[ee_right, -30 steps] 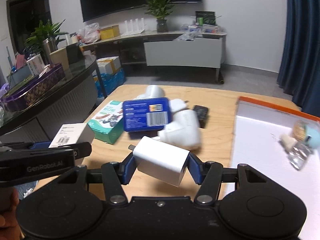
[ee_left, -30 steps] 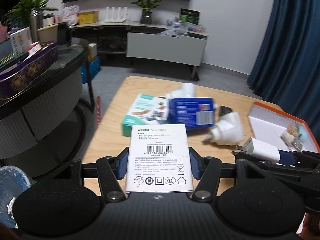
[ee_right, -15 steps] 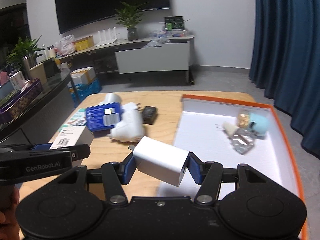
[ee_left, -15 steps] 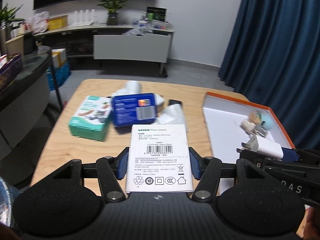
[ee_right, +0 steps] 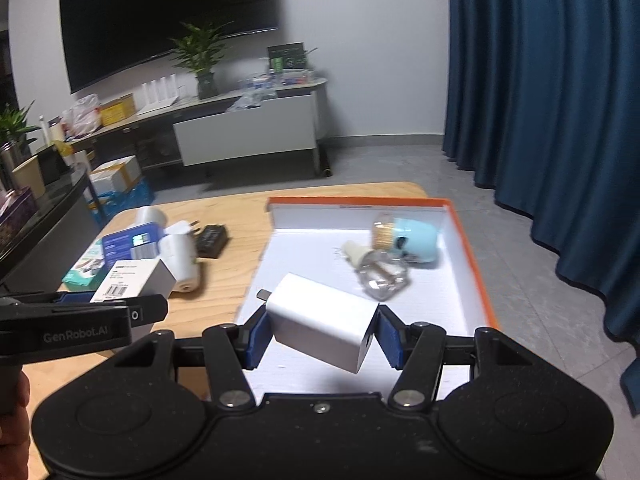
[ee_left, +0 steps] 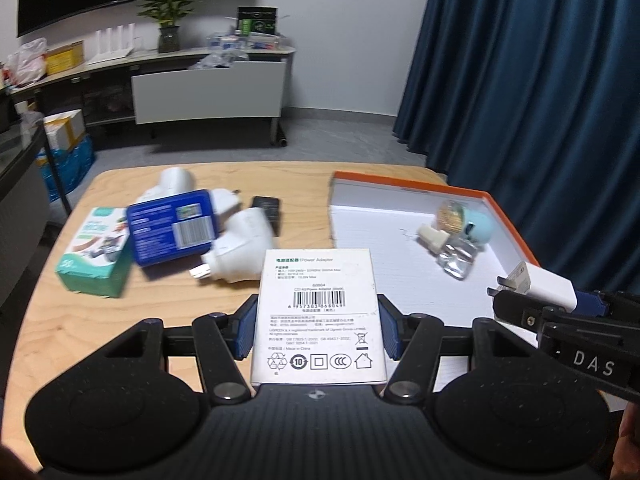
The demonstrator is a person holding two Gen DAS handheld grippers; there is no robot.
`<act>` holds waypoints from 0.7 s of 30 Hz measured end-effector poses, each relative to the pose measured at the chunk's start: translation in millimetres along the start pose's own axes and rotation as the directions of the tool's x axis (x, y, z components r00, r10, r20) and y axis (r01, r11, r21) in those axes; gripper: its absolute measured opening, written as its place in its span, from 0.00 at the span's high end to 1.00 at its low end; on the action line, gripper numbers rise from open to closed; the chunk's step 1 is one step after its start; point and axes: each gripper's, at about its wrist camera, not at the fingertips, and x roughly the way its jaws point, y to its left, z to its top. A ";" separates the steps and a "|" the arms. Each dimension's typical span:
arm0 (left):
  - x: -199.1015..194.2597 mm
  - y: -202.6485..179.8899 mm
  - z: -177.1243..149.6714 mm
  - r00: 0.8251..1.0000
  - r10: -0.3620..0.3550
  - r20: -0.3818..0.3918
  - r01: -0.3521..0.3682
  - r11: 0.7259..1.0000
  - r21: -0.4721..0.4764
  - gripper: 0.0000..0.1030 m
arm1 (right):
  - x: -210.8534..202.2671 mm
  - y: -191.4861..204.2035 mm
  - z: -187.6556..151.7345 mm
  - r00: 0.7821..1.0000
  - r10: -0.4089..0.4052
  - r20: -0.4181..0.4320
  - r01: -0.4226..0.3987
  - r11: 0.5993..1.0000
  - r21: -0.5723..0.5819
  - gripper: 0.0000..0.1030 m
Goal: Organize rigid objects
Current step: 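Carry the adapter box and white plug into the white box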
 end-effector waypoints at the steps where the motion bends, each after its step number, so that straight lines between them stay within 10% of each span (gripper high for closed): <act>1: 1.6 -4.3 1.0 1.000 -0.006 0.000 0.005 1.000 0.006 0.43 | -1.0 -5.1 0.2 1.000 -0.006 0.004 0.006 1.000 0.006 0.35; 21: 22.5 -67.6 19.1 0.998 -0.062 -0.011 0.063 0.996 0.064 0.43 | -3.8 -61.6 10.9 0.998 -0.053 0.015 0.052 0.998 0.030 0.35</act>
